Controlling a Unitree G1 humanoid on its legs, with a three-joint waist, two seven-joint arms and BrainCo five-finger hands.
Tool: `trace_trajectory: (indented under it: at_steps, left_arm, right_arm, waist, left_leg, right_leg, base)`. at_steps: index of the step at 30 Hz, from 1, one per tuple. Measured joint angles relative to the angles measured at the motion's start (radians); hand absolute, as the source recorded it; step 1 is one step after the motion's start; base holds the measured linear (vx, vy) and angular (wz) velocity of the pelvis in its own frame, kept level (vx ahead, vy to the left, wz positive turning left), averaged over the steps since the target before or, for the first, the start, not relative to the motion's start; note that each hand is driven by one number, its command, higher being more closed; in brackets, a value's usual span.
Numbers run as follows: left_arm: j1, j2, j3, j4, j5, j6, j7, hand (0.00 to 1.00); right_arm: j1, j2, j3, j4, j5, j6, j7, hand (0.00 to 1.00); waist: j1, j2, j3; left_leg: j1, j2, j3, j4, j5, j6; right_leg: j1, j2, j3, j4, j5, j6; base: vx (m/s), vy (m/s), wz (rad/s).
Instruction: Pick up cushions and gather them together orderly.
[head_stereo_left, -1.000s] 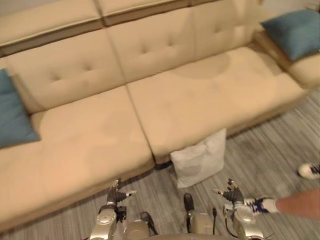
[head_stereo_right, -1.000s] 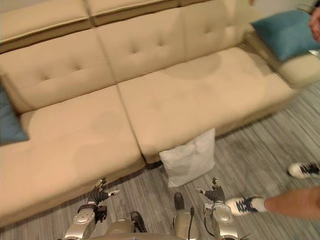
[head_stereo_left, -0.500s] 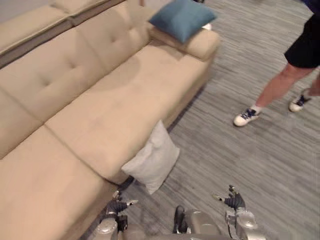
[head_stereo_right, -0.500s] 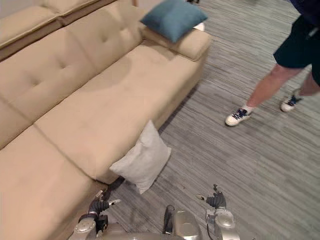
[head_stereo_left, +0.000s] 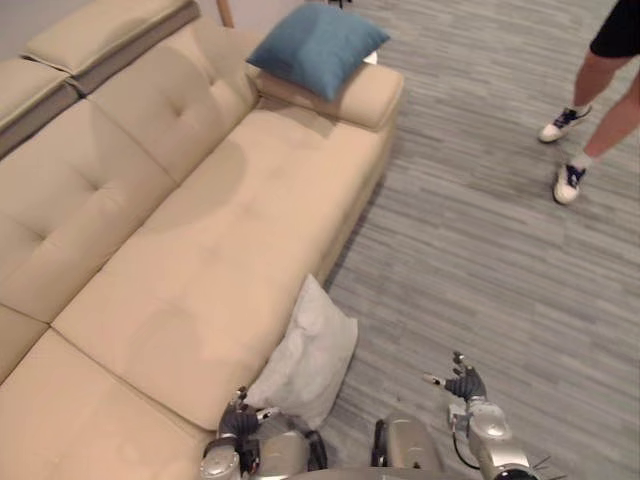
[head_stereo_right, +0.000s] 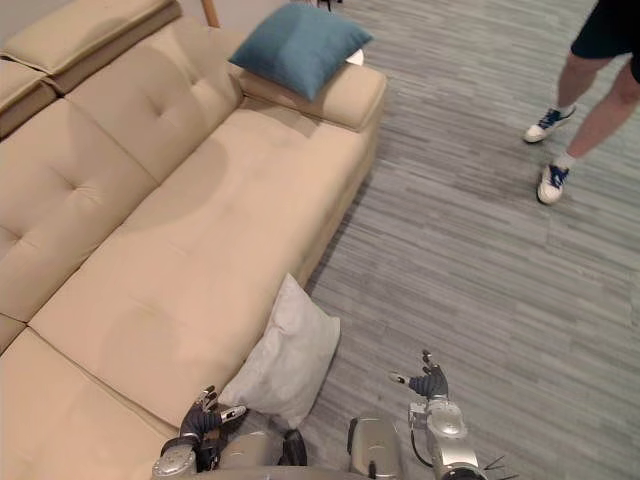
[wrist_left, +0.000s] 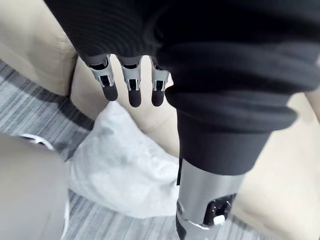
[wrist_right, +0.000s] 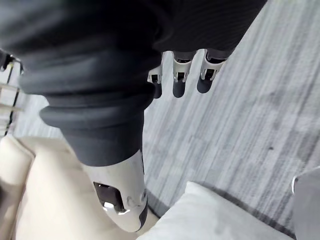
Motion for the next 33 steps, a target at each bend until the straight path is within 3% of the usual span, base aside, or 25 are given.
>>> trace_trajectory:
  at_steps: [2,4,5,6,7,8,9,11,13,15,18,20,22,25,30,32,33]
  left_arm:
    - [-0.018,0.009,0.002,-0.001,-0.005,-0.001,0.004,0.00]
    - [-0.050,0.016,0.006,-0.001,-0.014,-0.001,0.020,0.00]
    - [-0.071,0.015,0.009,-0.001,-0.019,-0.005,0.023,0.00]
    - [-0.077,0.016,0.010,-0.001,-0.022,-0.010,0.024,0.00]
    - [-0.082,0.020,0.010,0.002,-0.021,-0.018,0.023,0.00]
    - [-0.090,-0.021,0.016,0.007,-0.024,-0.021,0.027,0.00]
    - [-0.090,-0.037,0.016,0.007,-0.026,-0.022,0.026,0.00]
    - [-0.091,-0.055,0.014,0.005,-0.043,-0.022,0.023,0.00]
    - [-0.090,-0.057,0.013,-0.004,-0.044,-0.023,0.022,0.00]
    - [-0.089,-0.057,0.009,-0.004,-0.053,-0.021,0.023,0.00]
    - [-0.074,-0.052,0.004,-0.005,-0.061,-0.021,0.023,0.00]
    - [-0.068,-0.040,0.001,-0.006,-0.061,-0.021,0.022,0.00]
    - [-0.063,-0.024,0.001,-0.006,-0.059,-0.020,0.022,0.00]
    - [-0.058,0.003,0.002,0.000,-0.041,-0.018,0.022,0.00]
    - [-0.080,0.079,0.002,0.012,-0.033,-0.018,0.024,0.00]
    - [-0.096,0.104,0.002,0.012,-0.032,-0.019,0.032,0.00]
    - [-0.109,0.122,0.001,0.011,-0.032,-0.022,0.042,0.00]
  right_arm:
    - [-0.020,-0.001,0.011,0.000,-0.012,0.000,0.001,0.00]
    - [-0.031,-0.007,0.010,-0.001,-0.011,0.000,0.001,0.00]
    - [-0.025,-0.016,0.005,-0.001,-0.010,0.000,-0.001,0.00]
    - [-0.014,-0.019,-0.001,-0.001,-0.010,0.000,-0.003,0.00]
    - [-0.001,-0.020,-0.012,-0.003,-0.009,0.000,-0.004,0.00]
    - [-0.001,-0.039,-0.030,-0.001,-0.001,0.004,-0.012,0.00]
    - [-0.003,-0.039,-0.033,-0.013,0.000,0.004,-0.019,0.00]
    - [0.004,-0.038,-0.041,-0.040,0.002,0.000,-0.021,0.00]
    - [0.015,-0.030,-0.059,-0.041,0.015,-0.002,-0.022,0.00]
    - [0.022,-0.020,-0.087,-0.039,0.031,-0.003,-0.026,0.00]
    - [0.020,-0.008,-0.119,-0.014,0.041,-0.006,-0.040,0.00]
    - [0.020,-0.001,-0.124,0.011,0.041,-0.006,-0.042,0.00]
    - [0.019,0.007,-0.153,0.051,0.041,-0.004,-0.045,0.00]
    - [0.015,0.012,-0.162,0.087,0.039,0.000,-0.067,0.00]
    - [-0.085,0.007,-0.163,0.142,0.022,0.001,-0.105,0.00]
    - [-0.097,-0.004,-0.163,0.139,0.020,0.001,-0.105,0.00]
    - [-0.101,-0.010,-0.164,0.129,0.020,0.001,-0.107,0.00]
  waist:
    - [-0.001,0.011,-0.002]
    - [-0.004,0.014,0.000]
    - [-0.013,0.012,-0.001]
    - [-0.017,0.001,-0.006]
    - [-0.019,-0.012,-0.007]
    - [-0.012,0.027,-0.009]
    - [0.001,0.029,-0.010]
    - [-0.002,0.032,-0.012]
    - [0.003,0.032,-0.012]
    - [0.004,0.032,-0.012]
    - [0.025,0.030,-0.017]
    - [0.025,0.027,-0.022]
    - [0.022,0.026,-0.022]
    - [0.019,0.018,-0.017]
    - [0.030,-0.036,0.016]
    - [0.030,-0.034,0.047]
    - [0.029,-0.031,0.073]
  left_leg:
    - [0.018,0.007,-0.071,-0.022,0.000,0.000]
    - [0.022,0.015,-0.173,-0.032,0.001,-0.001]
    - [0.021,0.016,-0.238,-0.030,0.001,-0.026]
    - [0.021,0.005,-0.276,-0.022,-0.006,-0.046]
    - [0.024,-0.010,-0.311,-0.005,-0.024,-0.080]
    - [0.011,0.024,-0.358,0.022,-0.024,-0.114]
    - [-0.001,0.035,-0.363,0.021,-0.002,-0.152]
    - [-0.029,0.057,-0.390,0.023,0.041,-0.212]
    - [-0.044,0.079,-0.381,0.029,0.066,-0.238]
    - [-0.059,0.101,-0.318,0.040,0.096,-0.236]
    - [-0.082,0.141,-0.086,0.020,0.135,-0.202]
    - [-0.091,0.148,0.012,-0.009,0.156,-0.172]
    - [-0.092,0.149,0.096,-0.072,0.179,-0.164]
    - [-0.104,0.142,0.082,-0.140,0.208,-0.161]
    - [-0.255,0.146,0.080,-0.090,0.228,-0.151]
    - [-0.294,0.158,0.077,-0.008,0.186,-0.116]
    - [-0.319,0.166,0.051,0.052,0.147,-0.105]
  right_leg:
    - [-0.045,0.013,0.007,-0.061,-0.016,-0.027]
    - [-0.092,0.071,0.131,-0.198,-0.007,-0.025]
    - [-0.091,0.108,0.251,-0.328,0.044,-0.012]
    - [-0.071,0.103,0.304,-0.416,0.114,-0.010]
    - [-0.069,0.076,0.320,-0.458,0.217,0.019]
    - [-0.064,0.089,0.258,-0.411,0.212,-0.014]
    - [-0.063,0.086,0.236,-0.400,0.202,-0.029]
    - [-0.036,0.070,0.144,-0.399,0.185,-0.057]
    - [0.000,0.061,0.068,-0.408,0.176,-0.071]
    - [0.048,0.047,-0.007,-0.439,0.174,-0.076]
    - [0.106,0.026,-0.091,-0.492,0.175,-0.077]
    - [0.125,0.012,-0.152,-0.525,0.177,-0.080]
    - [0.145,0.000,-0.222,-0.553,0.182,-0.081]
    - [0.144,0.005,-0.272,-0.567,0.203,-0.088]
    - [-0.005,-0.013,-0.266,-0.488,0.224,-0.100]
    - [-0.026,-0.011,-0.234,-0.428,0.221,-0.100]
    - [-0.054,0.004,-0.140,-0.358,0.211,-0.099]
  base:
    - [0.29,-0.011,0.67]
    - [0.33,-0.165,1.13]
    - [0.31,-0.224,1.50]
    - [0.33,-0.273,1.65]
    - [0.31,-0.255,1.41]
    - [0.35,-0.312,1.12]
    - [0.24,-0.248,0.75]
    - [0.19,-0.267,0.97]
    - [0.14,-0.217,1.42]
    - [0.11,-0.173,1.33]
    - [0.04,-0.066,0.86]
    - [0.01,-0.032,0.90]
    - [-0.03,0.013,0.88]
    - [-0.08,0.020,0.61]
    - [-0.14,0.035,0.21]
    - [-0.22,0.087,0.18]
    - [-0.26,0.078,0.23]
